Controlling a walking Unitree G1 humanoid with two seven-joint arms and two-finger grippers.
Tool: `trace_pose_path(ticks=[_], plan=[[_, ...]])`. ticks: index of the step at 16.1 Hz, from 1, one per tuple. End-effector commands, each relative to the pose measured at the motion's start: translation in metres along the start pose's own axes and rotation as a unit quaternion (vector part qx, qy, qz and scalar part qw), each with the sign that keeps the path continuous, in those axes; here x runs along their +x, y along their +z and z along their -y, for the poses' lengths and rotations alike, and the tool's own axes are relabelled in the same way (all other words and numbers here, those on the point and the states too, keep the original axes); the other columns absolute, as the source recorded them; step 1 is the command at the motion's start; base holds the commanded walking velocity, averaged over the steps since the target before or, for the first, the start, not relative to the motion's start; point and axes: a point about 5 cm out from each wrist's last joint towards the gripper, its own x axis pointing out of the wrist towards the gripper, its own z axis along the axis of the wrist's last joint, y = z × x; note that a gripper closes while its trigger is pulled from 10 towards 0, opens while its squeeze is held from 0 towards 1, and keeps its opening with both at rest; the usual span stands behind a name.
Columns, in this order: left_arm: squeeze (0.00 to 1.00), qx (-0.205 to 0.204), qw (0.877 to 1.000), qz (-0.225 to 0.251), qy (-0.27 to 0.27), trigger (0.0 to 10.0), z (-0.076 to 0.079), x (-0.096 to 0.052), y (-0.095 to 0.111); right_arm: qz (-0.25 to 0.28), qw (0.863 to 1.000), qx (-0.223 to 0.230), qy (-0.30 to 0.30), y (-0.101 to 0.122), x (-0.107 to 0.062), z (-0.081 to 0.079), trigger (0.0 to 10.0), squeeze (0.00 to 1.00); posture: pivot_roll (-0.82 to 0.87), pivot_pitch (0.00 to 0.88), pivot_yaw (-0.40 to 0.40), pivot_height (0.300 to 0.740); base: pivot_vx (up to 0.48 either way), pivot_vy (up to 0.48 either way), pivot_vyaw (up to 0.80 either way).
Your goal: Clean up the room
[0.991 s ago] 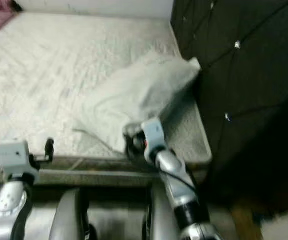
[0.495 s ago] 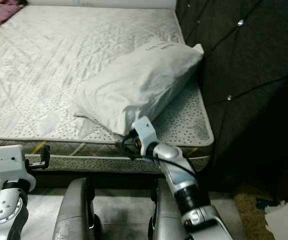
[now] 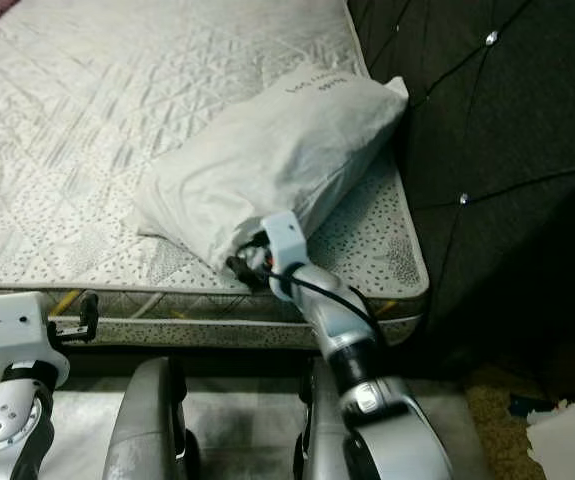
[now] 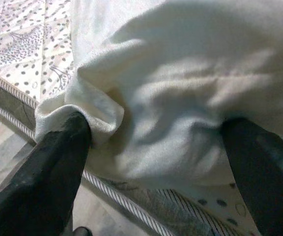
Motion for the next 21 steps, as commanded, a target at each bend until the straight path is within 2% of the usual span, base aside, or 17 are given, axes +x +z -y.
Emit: trace_pose_path(ticks=[1, 3, 6, 8, 9, 11, 13, 14, 15, 18, 21], plan=[[0.0, 0.001, 1.0, -0.01, 0.006, 10.0, -0.004, -0.005, -0.002, 0.007, 1.0, -0.002, -0.012, 0.006, 0.003, 0.002, 10.0, 0.0, 0.03, 0.116, -0.026, 0.577, 0.0, 0.0, 0.0], [0.0, 0.0, 1.0, -0.017, 0.014, 10.0, -0.007, -0.01, -0.004, 0.01, 1.0, -0.003, -0.028, 0.012, 0.006, 0.003, 10.0, 0.0, 0.04, 0.132, -0.031, 0.577, 0.0, 0.0, 0.0], [0.0, -0.002, 0.999, -0.026, 0.018, 10.0, -0.008, -0.018, -0.005, 0.001, 0.994, 0.051, -0.093, 0.012, 0.011, 0.009, 10.0, 0.0, 0.06, 0.158, -0.042, 0.577, 0.0, 0.0, 0.0], [0.0, -0.005, 0.999, -0.03, 0.02, 10.0, -0.008, -0.02, -0.004, -0.016, 0.992, 0.107, -0.064, 0.009, 0.013, 0.002, 10.0, 0.0, 0.06, 0.167, -0.04, 0.577, 0.0, 0.0, 0.0], [0.0, -0.007, 0.999, -0.033, 0.016, 10.0, -0.008, -0.02, -0.005, -0.027, 0.991, 0.12, -0.049, 0.009, 0.012, 0.002, 10.0, 0.0, 0.06, 0.169, -0.037, 0.577, 0.0, 0.0, 0.0], [0.0, -0.009, 0.999, -0.039, 0.002, 10.0, -0.005, -0.018, -0.005, -0.046, 0.992, 0.116, -0.032, 0.01, 0.013, 0.003, 10.0, 0.0, 0.05, 0.175, -0.024, 0.577, 0.0, 0.0, 0.0], [0.0, -0.013, 0.999, -0.039, -0.009, 10.0, -0.001, -0.014, -0.005, -0.037, 0.994, 0.096, -0.036, 0.015, 0.015, 0.003, 10.0, 0.0, 0.04, 0.174, -0.018, 0.577, 0.0, 0.0, 0.0], [0.0, -0.012, 0.999, -0.038, -0.012, 10.0, 0.0, -0.011, -0.003, -0.007, 0.995, 0.09, -0.037, 0.026, 0.018, -0.002, 3.0, 0.0, 0.04, 0.17, -0.017, 0.577, 0.0, 0.0, 0.0], [0.0, -0.013, 0.999, -0.036, -0.012, 10.0, 0.001, -0.009, -0.002, 0.01, 0.995, 0.1, -0.027, 0.032, 0.02, -0.008, 0.0, 0.0, 0.04, 0.17, -0.018, 0.577, 0.0, 0.0, 0.0], [0.0, -0.018, 0.999, -0.032, -0.008, 10.0, 0.003, -0.009, 0.001, 0.055, 0.988, 0.136, -0.047, 0.044, 0.027, -0.023, 0.0, 0.0, 0.06, 0.165, -0.023, 0.577, 0.0, 0.0, 0.0], [0.0, -0.021, 0.999, -0.033, -0.003, 10.0, 0.001, -0.006, 0.001, 0.045, 0.978, 0.174, -0.104, 0.031, 0.029, -0.023, 0.0, 0.0, 0.05, 0.157, -0.022, 0.577, 0.0, 0.0, 0.0]])
